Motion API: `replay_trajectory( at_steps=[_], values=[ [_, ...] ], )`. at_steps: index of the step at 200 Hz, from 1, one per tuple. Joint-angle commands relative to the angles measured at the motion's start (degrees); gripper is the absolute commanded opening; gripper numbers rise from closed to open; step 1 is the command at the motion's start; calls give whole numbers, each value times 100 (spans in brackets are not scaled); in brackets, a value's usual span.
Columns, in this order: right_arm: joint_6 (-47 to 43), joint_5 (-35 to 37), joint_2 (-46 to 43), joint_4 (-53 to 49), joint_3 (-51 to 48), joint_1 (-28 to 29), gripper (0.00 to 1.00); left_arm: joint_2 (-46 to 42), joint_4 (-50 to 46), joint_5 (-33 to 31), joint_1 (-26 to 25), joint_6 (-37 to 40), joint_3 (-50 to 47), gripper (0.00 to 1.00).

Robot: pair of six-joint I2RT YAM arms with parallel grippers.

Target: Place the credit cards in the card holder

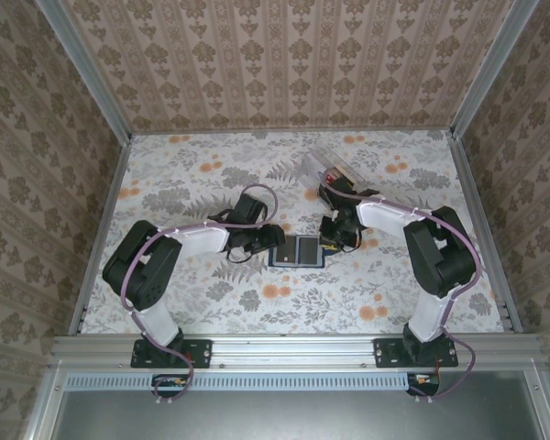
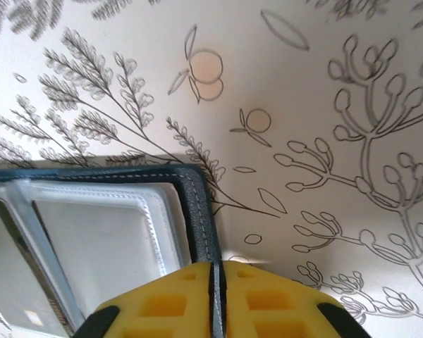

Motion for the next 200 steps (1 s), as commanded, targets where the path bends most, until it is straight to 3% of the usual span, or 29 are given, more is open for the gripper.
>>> replay_trajectory(
  at_steps=[1,37,75,119,150,200],
  values=[
    [-319,292,-478,-434,377,-69,20,-36,22,-36,25,-81,-69,51],
    [-789,751,-848,-831,909,-317,30,-127,-12,-91,25,-12,-60,51],
    [-1268,798,-529,-1027,1872,-1155,43,-307,-49,-199,25,125,-38,53],
    [-1326,-152,528,-820,3108,-2024,51,-504,-96,-369,34,256,44,56],
    [-1404,-483,1331,-944,3943,-2222,54,-571,-215,-452,34,350,159,57],
    [-1172,-1408,1945,-737,4223,-2394,55,-598,-278,-487,75,402,177,58]
  ],
)
